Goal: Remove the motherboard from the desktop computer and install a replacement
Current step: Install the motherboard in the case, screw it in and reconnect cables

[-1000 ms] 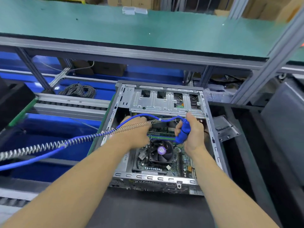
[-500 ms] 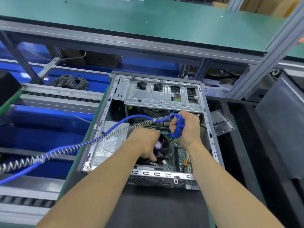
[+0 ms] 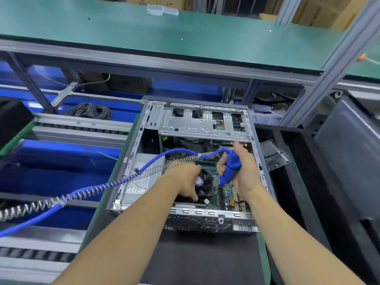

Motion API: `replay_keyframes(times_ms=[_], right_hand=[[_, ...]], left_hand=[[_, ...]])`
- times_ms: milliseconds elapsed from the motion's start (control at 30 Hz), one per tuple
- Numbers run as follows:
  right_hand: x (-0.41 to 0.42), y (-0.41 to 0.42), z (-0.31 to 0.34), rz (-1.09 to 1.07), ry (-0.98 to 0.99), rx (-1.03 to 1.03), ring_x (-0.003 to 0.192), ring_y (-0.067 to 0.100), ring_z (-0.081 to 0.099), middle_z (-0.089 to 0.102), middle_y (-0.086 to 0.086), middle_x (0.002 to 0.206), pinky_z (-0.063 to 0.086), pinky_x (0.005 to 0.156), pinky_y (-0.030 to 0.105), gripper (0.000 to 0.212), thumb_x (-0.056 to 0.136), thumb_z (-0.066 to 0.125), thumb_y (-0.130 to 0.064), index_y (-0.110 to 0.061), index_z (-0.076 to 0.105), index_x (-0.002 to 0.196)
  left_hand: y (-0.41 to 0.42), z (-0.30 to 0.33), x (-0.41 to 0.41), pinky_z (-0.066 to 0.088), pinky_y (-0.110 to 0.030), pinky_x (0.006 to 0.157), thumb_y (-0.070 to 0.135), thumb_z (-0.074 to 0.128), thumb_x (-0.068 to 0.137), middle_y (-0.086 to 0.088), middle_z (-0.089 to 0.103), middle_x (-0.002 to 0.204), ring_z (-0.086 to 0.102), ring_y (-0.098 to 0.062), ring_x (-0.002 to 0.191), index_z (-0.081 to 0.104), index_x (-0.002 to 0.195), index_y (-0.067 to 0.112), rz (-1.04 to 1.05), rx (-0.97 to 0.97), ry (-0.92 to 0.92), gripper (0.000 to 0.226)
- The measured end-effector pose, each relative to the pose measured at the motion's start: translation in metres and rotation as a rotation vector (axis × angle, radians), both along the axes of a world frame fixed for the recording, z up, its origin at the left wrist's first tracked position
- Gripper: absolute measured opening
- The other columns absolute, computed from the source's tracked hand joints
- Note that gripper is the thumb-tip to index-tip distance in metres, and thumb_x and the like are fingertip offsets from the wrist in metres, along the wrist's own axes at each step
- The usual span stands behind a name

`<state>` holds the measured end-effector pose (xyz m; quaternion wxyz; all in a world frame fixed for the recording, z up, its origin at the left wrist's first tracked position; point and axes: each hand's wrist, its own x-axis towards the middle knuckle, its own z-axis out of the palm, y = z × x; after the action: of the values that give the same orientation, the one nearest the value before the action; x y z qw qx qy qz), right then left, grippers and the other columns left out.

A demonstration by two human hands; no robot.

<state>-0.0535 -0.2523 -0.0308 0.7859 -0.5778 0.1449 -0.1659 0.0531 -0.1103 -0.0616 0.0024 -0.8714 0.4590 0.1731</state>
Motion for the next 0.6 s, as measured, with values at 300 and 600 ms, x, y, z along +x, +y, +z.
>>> replay_keyframes(times_ms=[300, 600], right_hand=[[-0.0014, 0.0098, 0.0, 0.021, 0.082, -0.081, 0.051, 0.024, 0.048, 0.054, 0.014, 0.057, 0.046, 0.055, 0.034, 0.043, 0.075, 0.062, -0.059, -0.021, 0.061, 0.057], [-0.0021, 0.0057, -0.0069, 0.064, 0.11, -0.175, 0.055, 0.025, 0.049, 0.055, 0.014, 0.057, 0.046, 0.061, 0.034, 0.051, 0.078, 0.058, -0.06, -0.013, 0.055, 0.06]], left_hand=[[-0.0017, -0.0016, 0.0018, 0.045, -0.034, 0.066, 0.056, 0.083, 0.054, 0.009, 0.053, 0.09, 0.051, -0.02, 0.081, 0.048, 0.099, 0.025, 0.016, 0.009, -0.023, 0.065], [0.0011, -0.0001, 0.0, 0.04, -0.029, 0.058, 0.048, 0.086, 0.059, 0.008, 0.061, 0.109, 0.055, -0.02, 0.088, 0.045, 0.107, 0.027, 0.078, 0.015, 0.126, 0.066]])
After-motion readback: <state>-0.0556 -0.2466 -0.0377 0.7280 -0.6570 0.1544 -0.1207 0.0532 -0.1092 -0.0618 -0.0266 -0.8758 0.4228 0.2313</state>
